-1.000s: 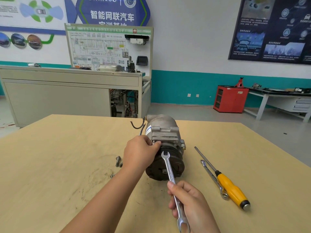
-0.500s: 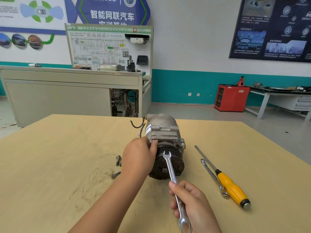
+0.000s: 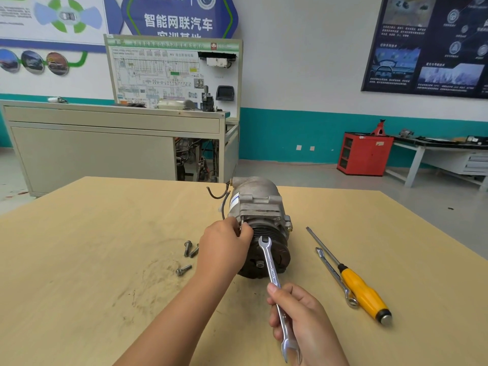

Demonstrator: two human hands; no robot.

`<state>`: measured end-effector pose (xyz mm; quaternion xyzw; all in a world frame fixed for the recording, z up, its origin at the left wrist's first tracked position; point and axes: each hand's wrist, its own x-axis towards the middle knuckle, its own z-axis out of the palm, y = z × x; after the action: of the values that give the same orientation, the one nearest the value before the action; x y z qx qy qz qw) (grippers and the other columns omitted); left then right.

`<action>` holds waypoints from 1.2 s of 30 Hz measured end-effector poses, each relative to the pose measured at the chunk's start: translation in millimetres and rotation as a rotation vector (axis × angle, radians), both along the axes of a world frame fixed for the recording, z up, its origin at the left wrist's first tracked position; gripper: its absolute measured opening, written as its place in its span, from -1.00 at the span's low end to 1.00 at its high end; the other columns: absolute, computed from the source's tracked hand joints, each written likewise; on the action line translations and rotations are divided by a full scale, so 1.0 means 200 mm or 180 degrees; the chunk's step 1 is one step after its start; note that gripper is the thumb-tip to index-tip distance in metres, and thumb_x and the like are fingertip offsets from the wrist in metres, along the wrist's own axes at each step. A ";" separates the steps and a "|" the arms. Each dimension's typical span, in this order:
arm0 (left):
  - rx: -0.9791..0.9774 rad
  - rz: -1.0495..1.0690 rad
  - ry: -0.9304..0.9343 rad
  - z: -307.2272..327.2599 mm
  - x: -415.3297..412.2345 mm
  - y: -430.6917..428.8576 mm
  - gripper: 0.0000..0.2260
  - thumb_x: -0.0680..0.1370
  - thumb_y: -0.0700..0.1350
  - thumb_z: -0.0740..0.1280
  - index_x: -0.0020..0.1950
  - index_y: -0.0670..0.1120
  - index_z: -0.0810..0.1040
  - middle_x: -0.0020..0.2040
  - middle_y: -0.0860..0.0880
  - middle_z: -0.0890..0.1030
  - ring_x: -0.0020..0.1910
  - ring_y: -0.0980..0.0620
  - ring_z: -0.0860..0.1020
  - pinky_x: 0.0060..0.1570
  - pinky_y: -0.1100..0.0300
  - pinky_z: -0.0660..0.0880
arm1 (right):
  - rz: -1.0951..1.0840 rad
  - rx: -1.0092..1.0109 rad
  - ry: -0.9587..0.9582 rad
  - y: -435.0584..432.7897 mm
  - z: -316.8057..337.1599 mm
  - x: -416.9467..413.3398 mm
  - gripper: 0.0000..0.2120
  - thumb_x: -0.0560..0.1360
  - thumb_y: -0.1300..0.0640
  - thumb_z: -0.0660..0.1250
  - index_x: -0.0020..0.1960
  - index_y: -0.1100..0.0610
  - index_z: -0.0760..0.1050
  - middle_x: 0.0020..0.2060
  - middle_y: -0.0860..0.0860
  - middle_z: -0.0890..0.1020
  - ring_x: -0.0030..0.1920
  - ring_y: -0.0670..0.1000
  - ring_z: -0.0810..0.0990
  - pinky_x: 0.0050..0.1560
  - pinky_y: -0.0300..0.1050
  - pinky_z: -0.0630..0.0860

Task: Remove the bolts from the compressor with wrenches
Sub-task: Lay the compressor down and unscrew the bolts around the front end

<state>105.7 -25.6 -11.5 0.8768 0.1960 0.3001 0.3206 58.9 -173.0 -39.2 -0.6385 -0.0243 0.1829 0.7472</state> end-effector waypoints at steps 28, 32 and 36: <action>0.1367 0.0309 0.1264 -0.36 -0.25 0.58 -0.71 0.64 0.11 0.02 -0.10 -0.07 0.30 -0.11 -0.13 0.56 -0.04 -0.16 0.52 -0.25 0.12 0.32 | -0.0009 -0.0506 -0.0911 0.05 -0.11 -0.01 -0.76 0.48 0.20 0.36 -0.31 0.22 0.40 -0.56 0.06 0.48 -0.57 -0.02 0.37 -0.49 -0.23 0.36; 0.1322 0.0341 0.1249 -0.37 -0.26 0.56 -0.67 0.64 0.14 -0.03 -0.04 -0.05 0.36 -0.08 -0.12 0.55 0.01 -0.16 0.50 -0.18 0.11 0.34 | -0.0017 -0.0497 -0.0890 0.05 -0.10 -0.01 -0.77 0.48 0.20 0.36 -0.30 0.23 0.41 -0.56 0.05 0.48 -0.58 -0.03 0.37 -0.50 -0.23 0.36; 0.1225 0.0412 0.1151 -0.37 -0.25 0.53 -0.63 0.60 0.22 0.01 -0.11 -0.04 0.37 -0.08 -0.11 0.58 -0.01 -0.14 0.52 -0.14 0.10 0.40 | -0.0038 -0.0569 -0.0926 0.05 -0.10 -0.02 -0.78 0.49 0.17 0.35 -0.28 0.22 0.41 -0.56 0.02 0.49 -0.56 -0.04 0.38 -0.46 -0.24 0.38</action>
<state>54.8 79.5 -85.5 0.9466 0.2450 0.1902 0.0881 55.7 -162.8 -59.1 -0.7223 -0.1121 0.0855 0.6771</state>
